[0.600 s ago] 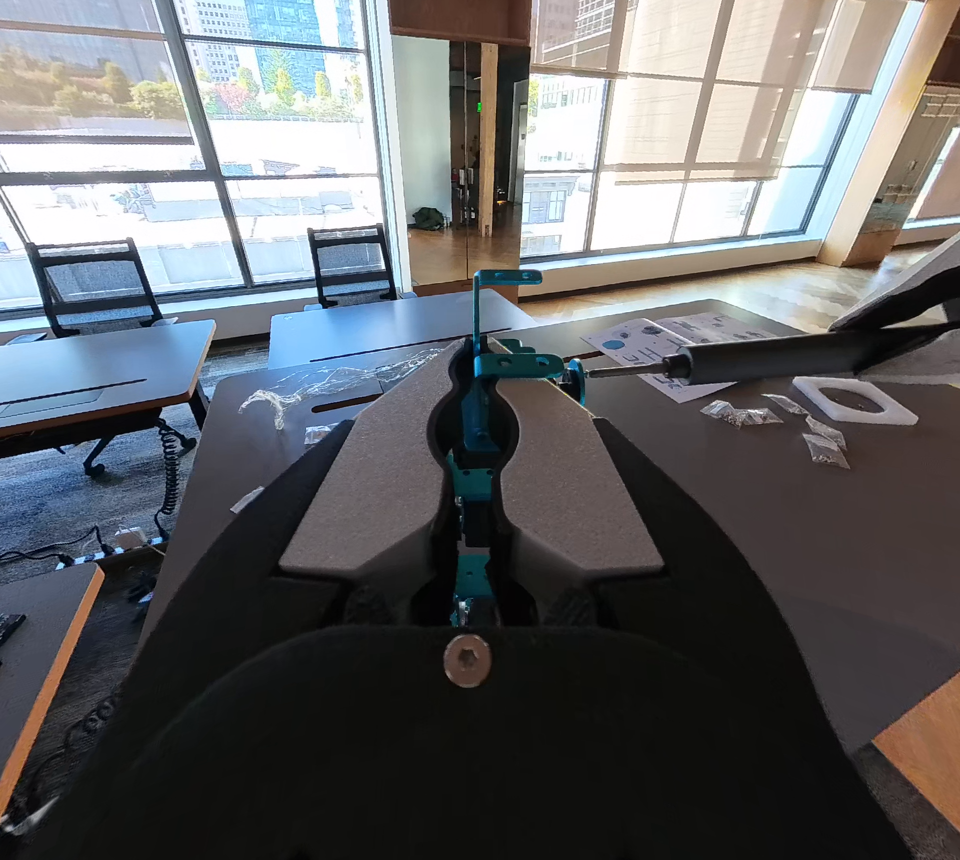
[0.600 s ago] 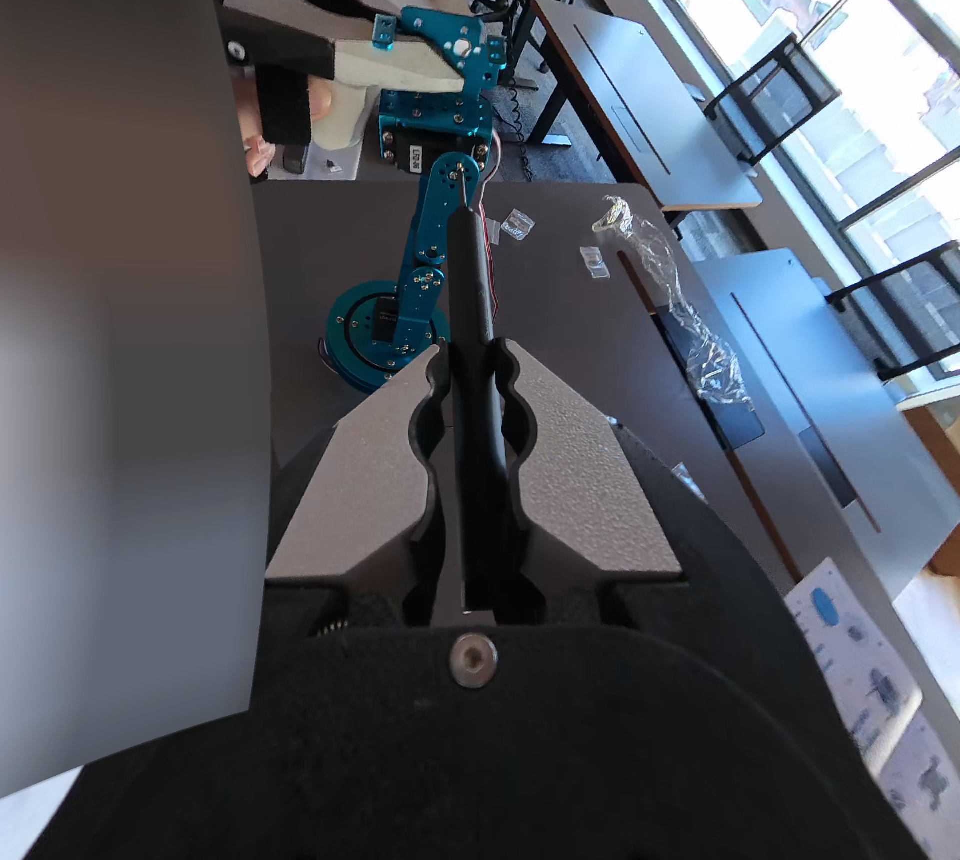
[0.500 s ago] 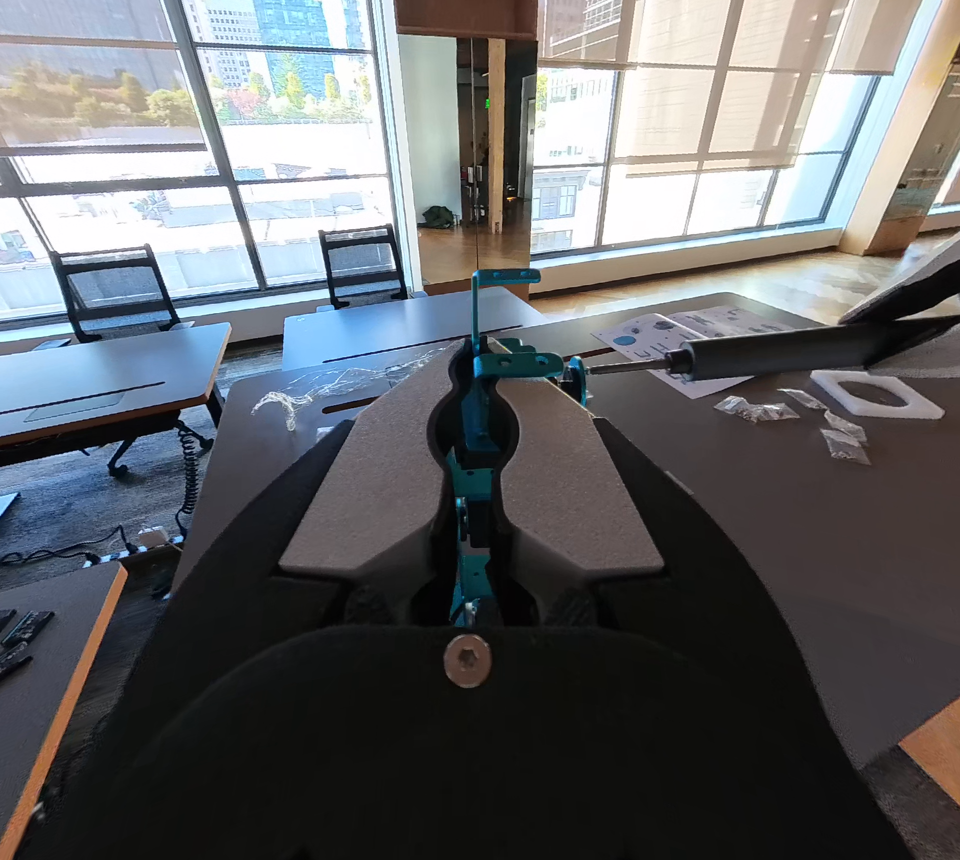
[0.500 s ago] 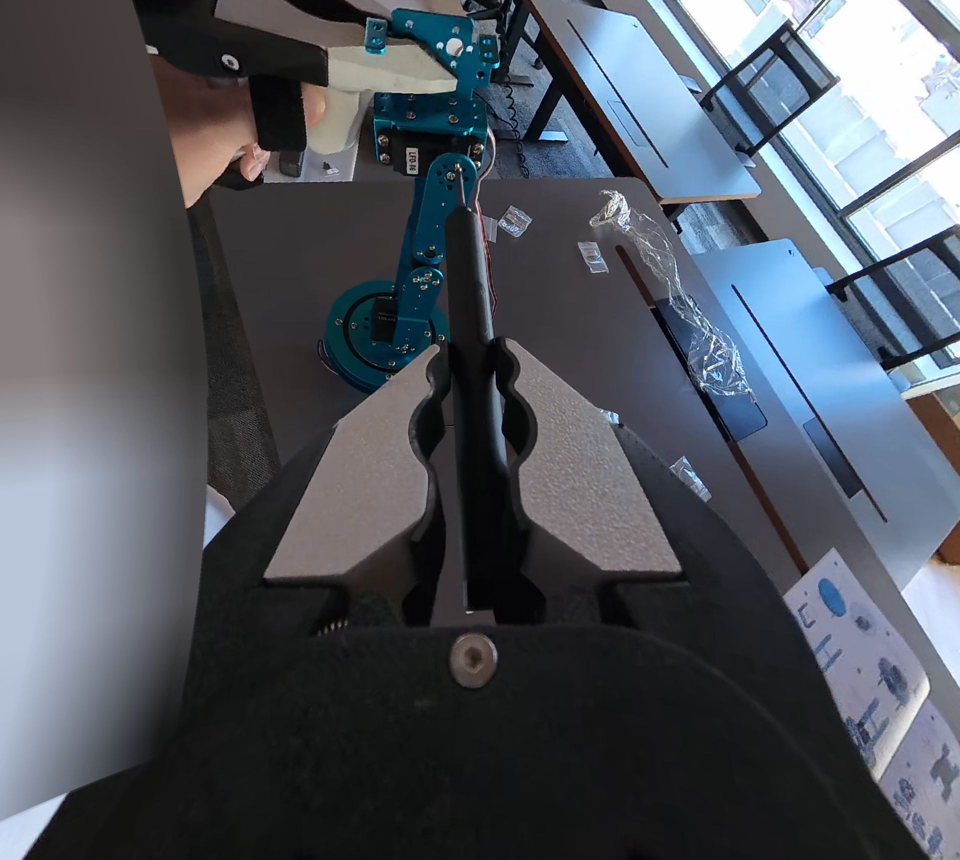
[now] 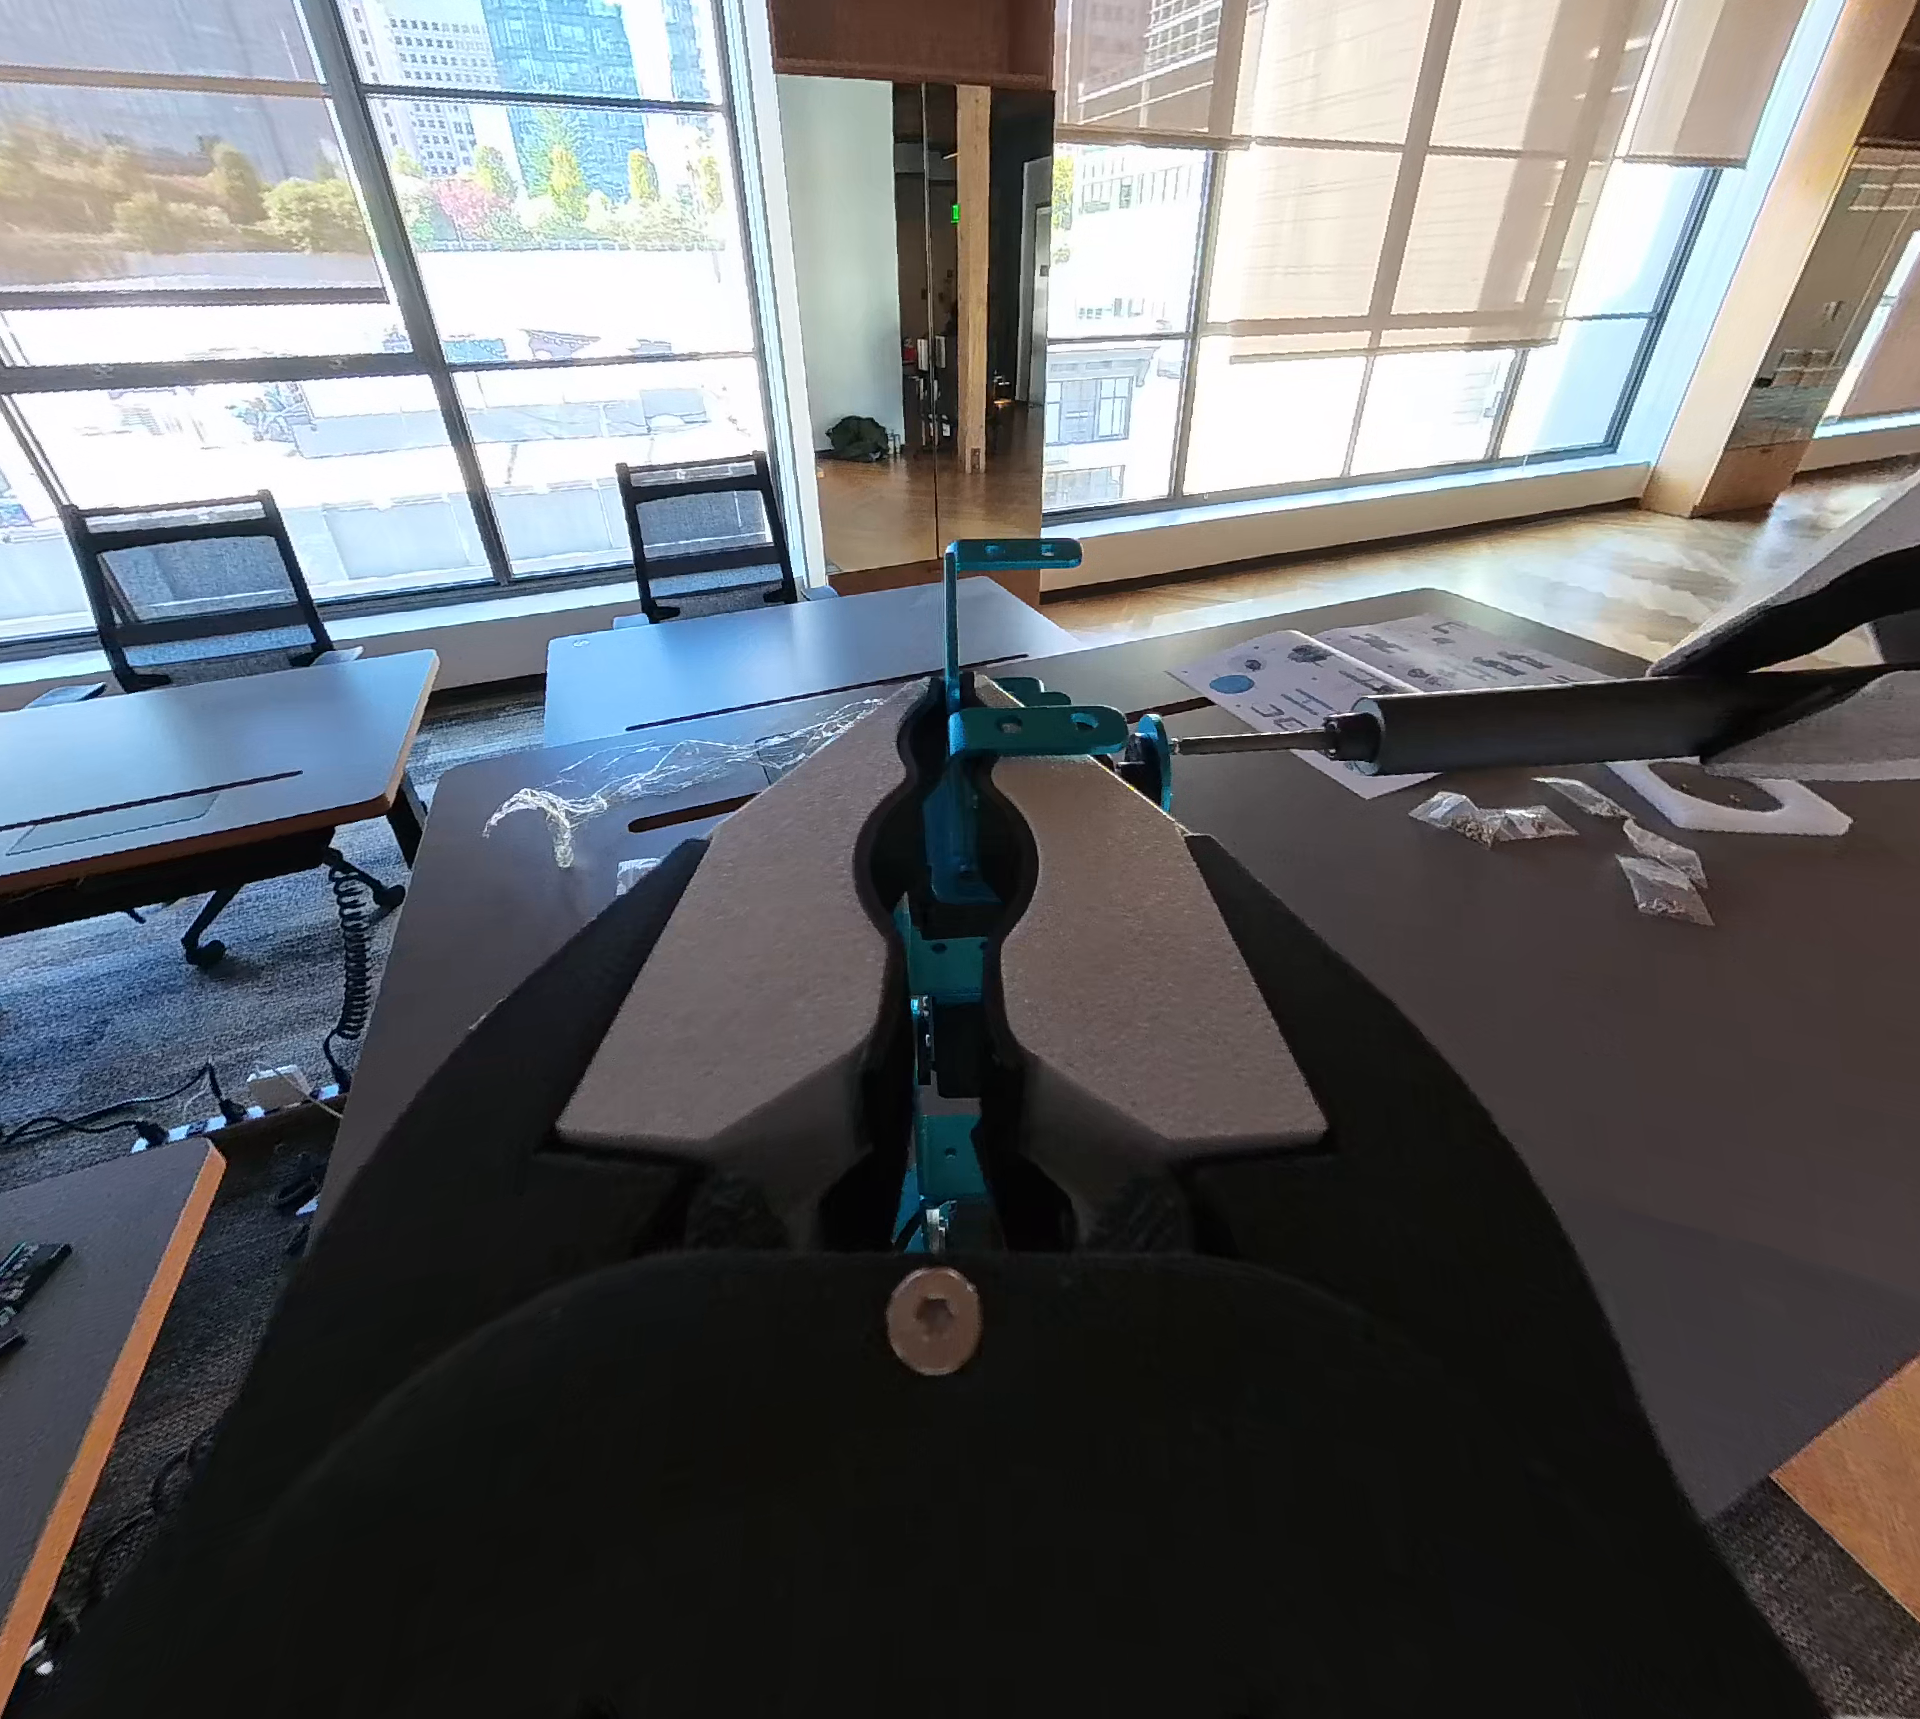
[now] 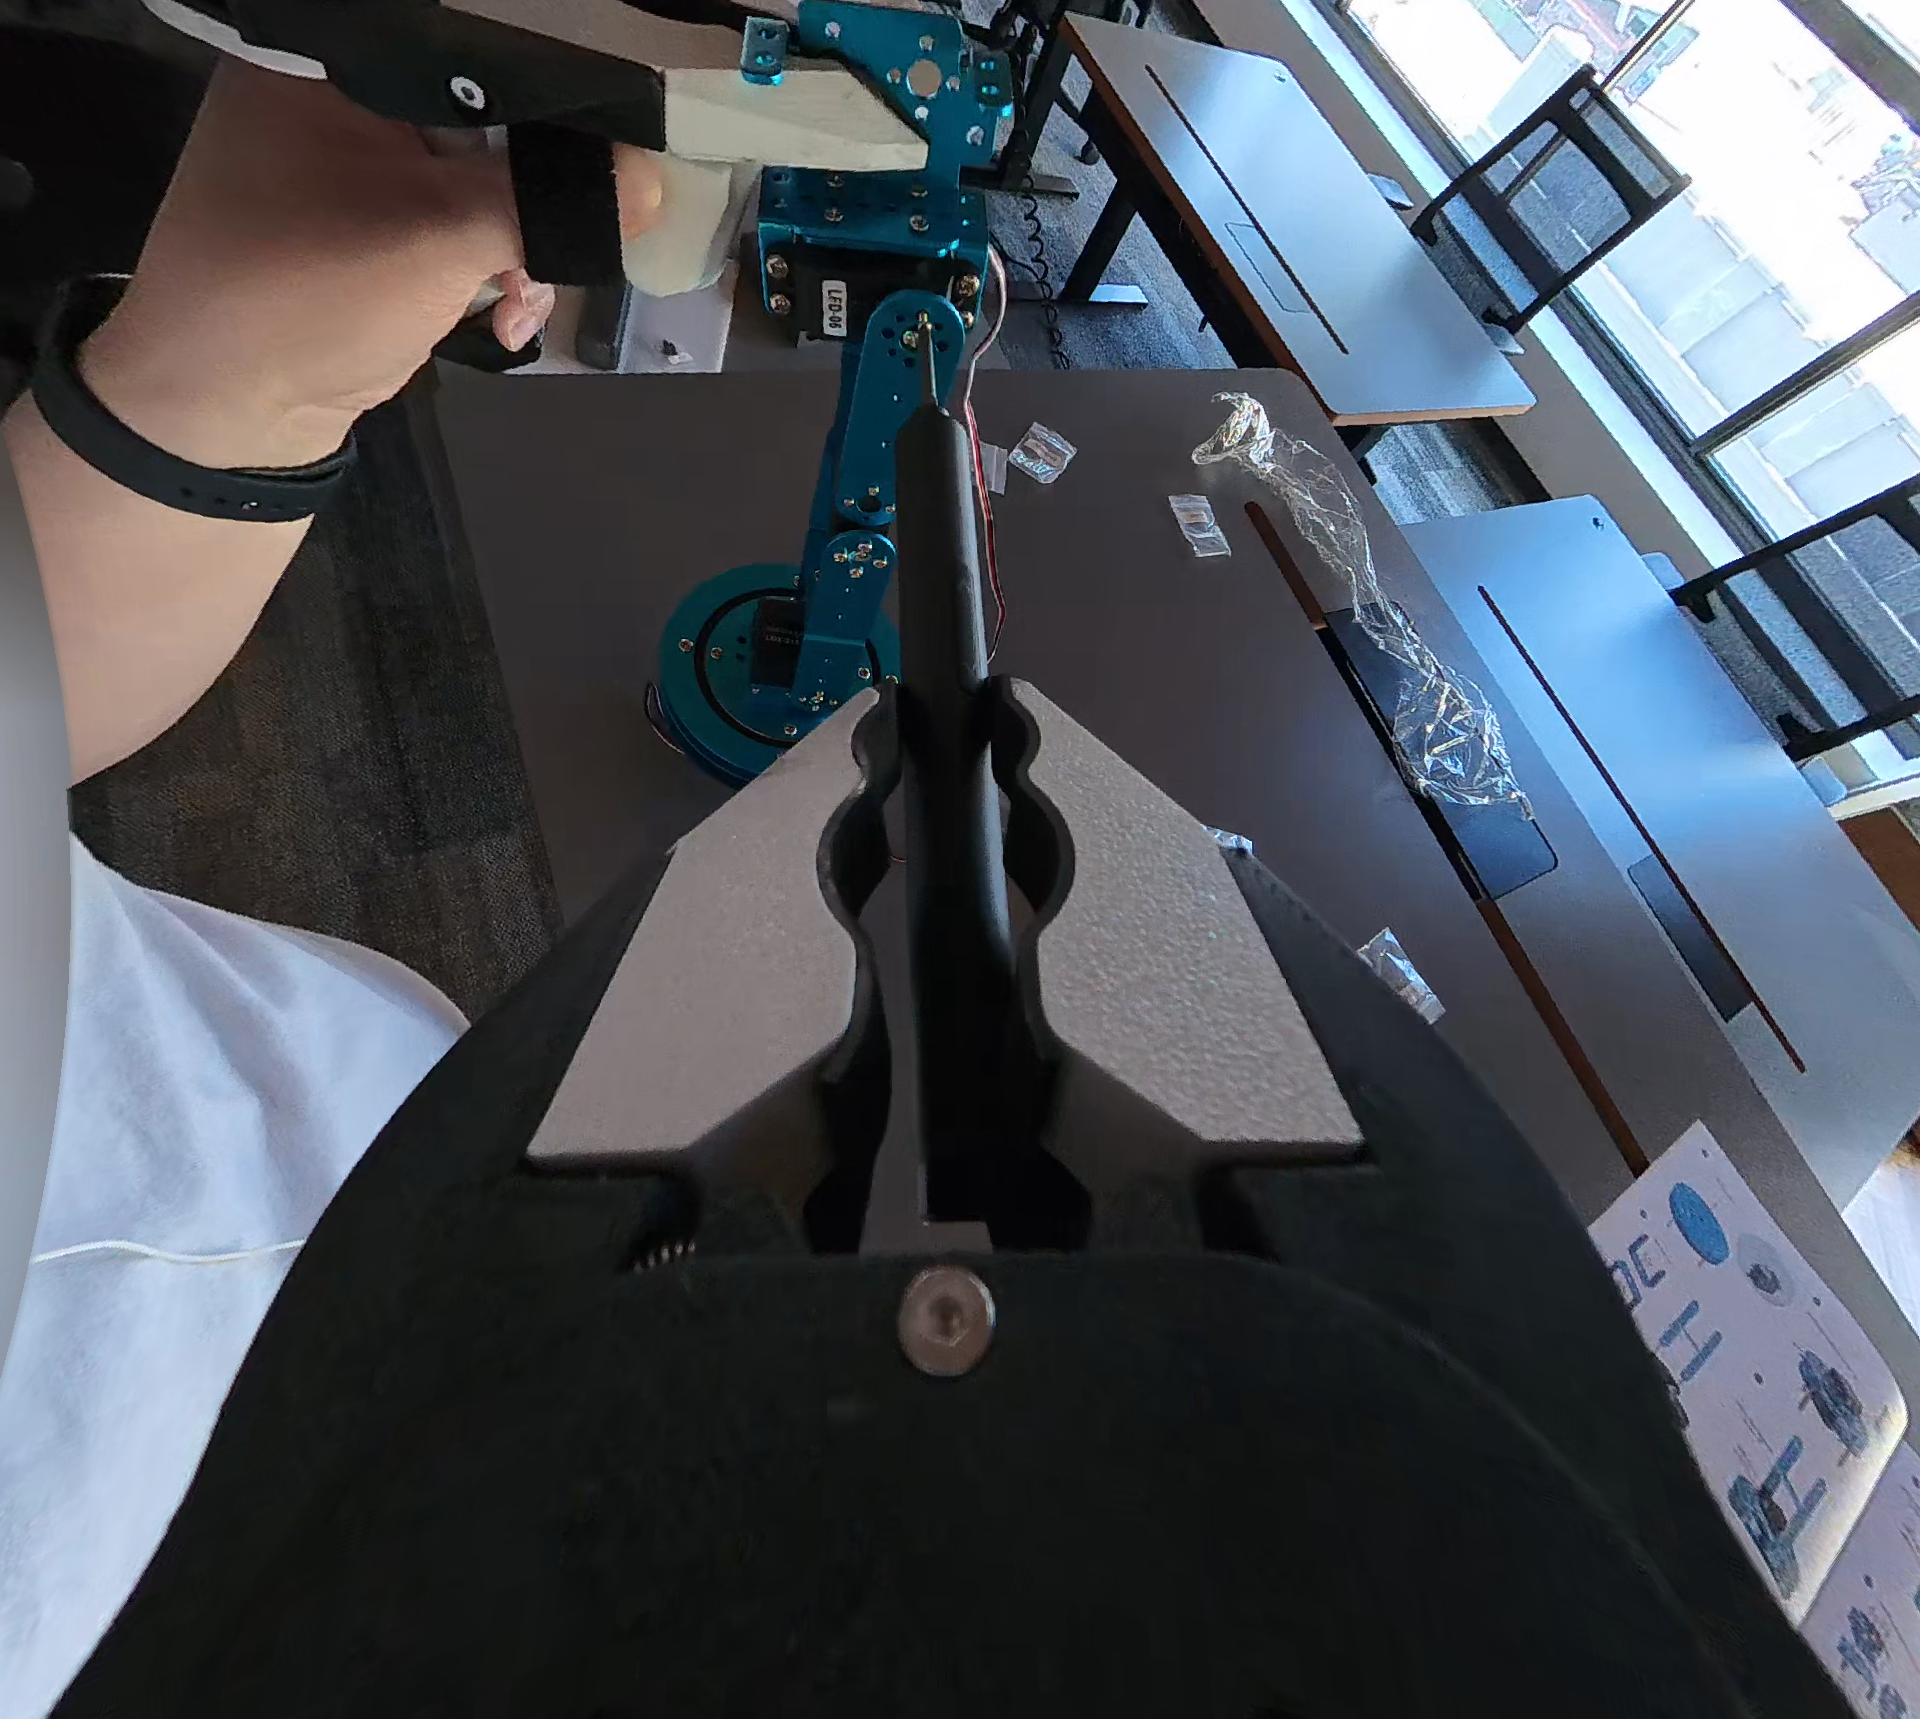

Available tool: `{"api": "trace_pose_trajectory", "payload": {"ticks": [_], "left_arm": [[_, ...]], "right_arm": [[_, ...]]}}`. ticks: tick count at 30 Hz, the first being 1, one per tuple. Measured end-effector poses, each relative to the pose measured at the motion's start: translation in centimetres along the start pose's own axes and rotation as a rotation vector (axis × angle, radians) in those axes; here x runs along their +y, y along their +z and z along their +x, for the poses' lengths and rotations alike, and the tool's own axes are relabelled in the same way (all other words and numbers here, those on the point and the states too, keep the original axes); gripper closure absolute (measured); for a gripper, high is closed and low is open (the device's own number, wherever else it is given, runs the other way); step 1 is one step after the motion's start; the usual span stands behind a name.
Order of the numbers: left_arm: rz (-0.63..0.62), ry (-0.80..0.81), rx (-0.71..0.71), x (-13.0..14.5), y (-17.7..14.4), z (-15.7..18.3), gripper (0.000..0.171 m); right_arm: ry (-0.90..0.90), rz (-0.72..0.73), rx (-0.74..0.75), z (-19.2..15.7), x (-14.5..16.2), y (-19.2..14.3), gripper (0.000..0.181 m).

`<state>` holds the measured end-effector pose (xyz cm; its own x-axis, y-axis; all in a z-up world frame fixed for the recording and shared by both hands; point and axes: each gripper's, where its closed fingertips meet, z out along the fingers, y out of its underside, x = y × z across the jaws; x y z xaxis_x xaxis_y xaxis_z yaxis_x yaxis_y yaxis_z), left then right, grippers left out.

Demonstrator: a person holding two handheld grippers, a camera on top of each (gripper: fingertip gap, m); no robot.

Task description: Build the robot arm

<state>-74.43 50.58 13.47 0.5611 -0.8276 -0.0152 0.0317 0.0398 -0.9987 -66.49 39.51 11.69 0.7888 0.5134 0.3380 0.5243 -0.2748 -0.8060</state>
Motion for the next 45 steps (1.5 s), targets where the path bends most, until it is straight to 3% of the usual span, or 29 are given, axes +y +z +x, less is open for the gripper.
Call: {"api": "trace_pose_trajectory", "payload": {"ticks": [22, 31, 40, 45], "left_arm": [[0.007, 0.007, -0.004, 0.0, -0.2, 0.0, 0.171], [0.014, 0.019, -0.009, 0.2, -0.6, -0.2, 0.17], [0.052, -0.147, 0.024, 0.3, -2.5, 0.2, 0.144], [0.131, -0.076, -0.201, 0.5, -5.0, 0.5, 0.121]], "right_arm": [[-0.058, 0.044, 0.045, 0.2, 0.0, -0.8, 0.165], [-0.022, 0.098, 0.058, 0.7, 1.7, -1.3, 0.165], [-0.12, 0.115, 0.025, 2.0, 6.9, -1.0, 0.165], [-0.218, 0.136, -0.104, 2.4, 10.6, -1.0, 0.165]]}}
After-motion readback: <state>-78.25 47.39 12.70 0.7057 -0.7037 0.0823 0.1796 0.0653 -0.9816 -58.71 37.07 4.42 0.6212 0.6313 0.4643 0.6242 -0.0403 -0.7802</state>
